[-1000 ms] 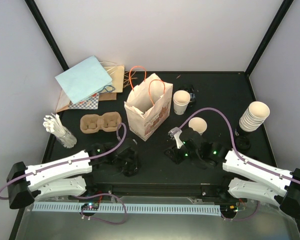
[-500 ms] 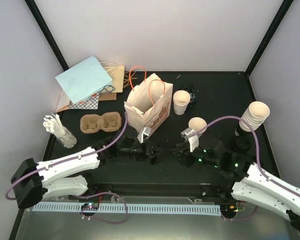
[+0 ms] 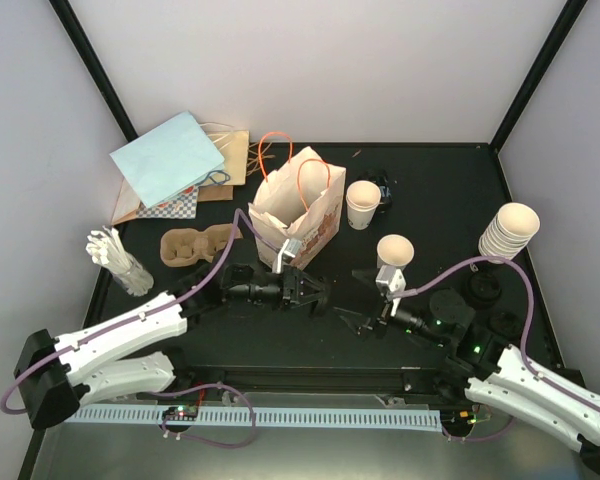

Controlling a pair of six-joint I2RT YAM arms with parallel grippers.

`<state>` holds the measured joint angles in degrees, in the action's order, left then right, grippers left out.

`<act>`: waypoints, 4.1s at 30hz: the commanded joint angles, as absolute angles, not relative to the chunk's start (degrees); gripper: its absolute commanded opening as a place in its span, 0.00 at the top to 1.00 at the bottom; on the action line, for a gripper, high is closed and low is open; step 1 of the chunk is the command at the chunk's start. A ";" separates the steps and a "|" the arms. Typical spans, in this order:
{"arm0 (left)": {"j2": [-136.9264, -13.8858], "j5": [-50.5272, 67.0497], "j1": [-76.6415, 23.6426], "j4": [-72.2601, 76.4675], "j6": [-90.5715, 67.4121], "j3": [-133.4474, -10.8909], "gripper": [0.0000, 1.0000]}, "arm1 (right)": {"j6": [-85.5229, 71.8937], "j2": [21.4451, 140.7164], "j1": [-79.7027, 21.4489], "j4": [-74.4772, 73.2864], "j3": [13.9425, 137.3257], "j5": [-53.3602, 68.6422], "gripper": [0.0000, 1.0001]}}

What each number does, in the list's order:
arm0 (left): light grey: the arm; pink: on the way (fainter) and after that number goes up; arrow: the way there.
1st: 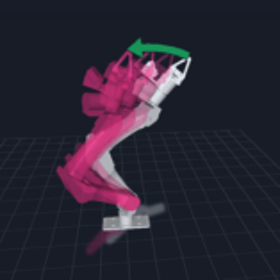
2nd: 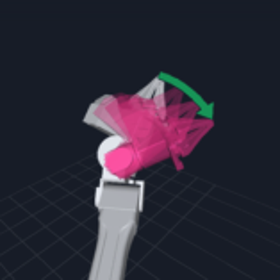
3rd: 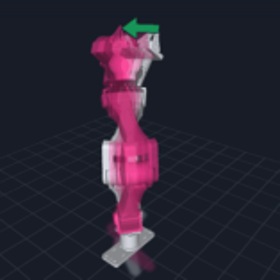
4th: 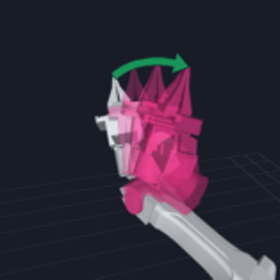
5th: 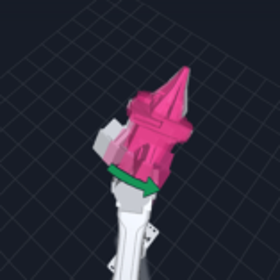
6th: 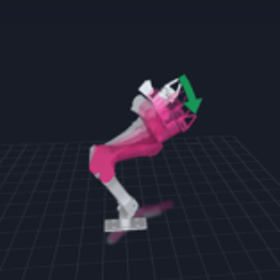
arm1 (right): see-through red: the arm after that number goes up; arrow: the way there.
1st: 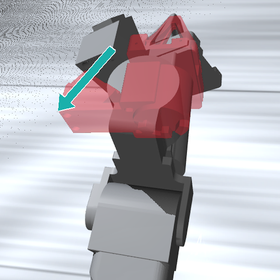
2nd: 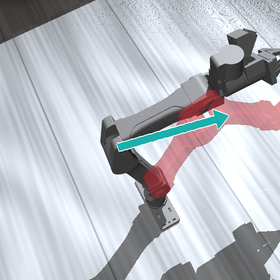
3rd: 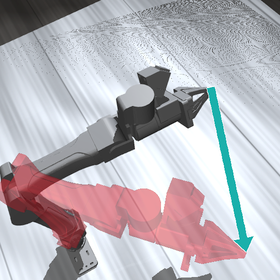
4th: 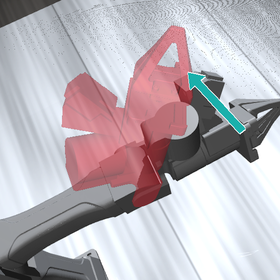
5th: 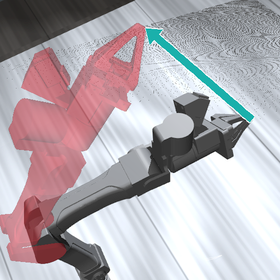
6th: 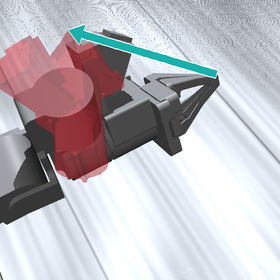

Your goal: Pack the takeout coffee

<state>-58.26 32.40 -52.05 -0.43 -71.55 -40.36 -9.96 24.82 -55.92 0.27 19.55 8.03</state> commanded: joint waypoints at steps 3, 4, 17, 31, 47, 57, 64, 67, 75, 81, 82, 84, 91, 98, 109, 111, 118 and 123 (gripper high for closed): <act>-55.62 34.84 -51.26 0.68 -70.65 -42.89 0.95 | 6.62 27.01 -56.25 7.90 21.03 20.12 0.00; -55.50 34.93 -51.24 0.82 -70.72 -42.89 0.95 | 9.02 27.68 -56.25 7.21 21.46 22.51 0.00; -54.71 37.32 -51.16 3.85 -72.62 -42.67 0.95 | 15.04 32.65 -56.28 9.36 22.80 20.69 0.00; -53.49 38.13 -51.15 11.30 -77.51 -39.86 0.95 | 7.98 33.81 -56.31 17.43 20.19 18.01 0.00; -53.55 39.39 -51.16 14.10 -78.66 -39.48 0.94 | 6.50 36.05 -56.31 17.32 21.34 18.81 0.15; -53.18 39.28 -51.15 14.40 -78.97 -38.61 0.93 | 4.30 35.56 -56.27 18.62 21.18 18.28 0.27; -52.89 38.54 -51.11 13.68 -78.22 -38.14 0.61 | 3.14 34.87 -56.30 17.17 21.26 17.37 0.32; -51.07 36.96 -49.91 9.75 -75.66 -38.59 0.34 | 2.89 33.91 -56.26 12.91 22.04 15.10 0.32; -40.95 24.88 -42.24 -14.13 -62.61 -44.14 0.03 | -3.77 32.78 -56.25 -8.13 30.09 3.42 0.31; -40.70 24.08 -39.47 -21.73 -57.06 -47.43 0.03 | -16.47 37.20 -56.24 -26.13 39.89 -9.11 0.32; -40.88 24.20 -39.46 -21.80 -56.89 -47.34 0.03 | -17.65 38.27 -56.17 -28.90 41.36 -10.95 0.32; -41.19 24.38 -39.48 -21.82 -56.78 -46.84 0.03 | -20.10 40.23 -56.16 -33.52 44.51 -13.13 0.32; -41.69 24.26 -39.54 -21.79 -55.01 -45.45 0.03 | -25.29 53.22 -53.57 -52.40 57.81 -15.44 0.32; -42.74 24.82 -39.47 -23.21 -52.71 -45.06 0.03 | -23.58 63.63 -47.83 -59.57 63.96 -14.02 0.32; -43.60 26.61 -39.52 -23.22 -51.33 -44.28 0.03 | -18.28 73.98 -36.11 -66.81 71.26 -10.13 0.32; -44.04 27.28 -39.51 -22.91 -51.28 -44.21 0.03 | -17.36 75.18 -35.08 -67.25 71.44 -9.21 0.32; -45.47 28.90 -39.55 -22.51 -51.15 -43.97 0.03 | -16.24 78.07 -30.78 -67.73 72.48 -8.57 0.32; -46.20 29.63 -39.55 -21.86 -51.19 -44.18 0.03 | -16.14 81.58 -29.50 -67.94 73.92 -9.05 0.33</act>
<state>-45.60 27.68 -39.81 -22.94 -52.16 -43.88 -16.99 79.44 -30.48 -67.00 71.90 -9.13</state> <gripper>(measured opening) 0.970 0.713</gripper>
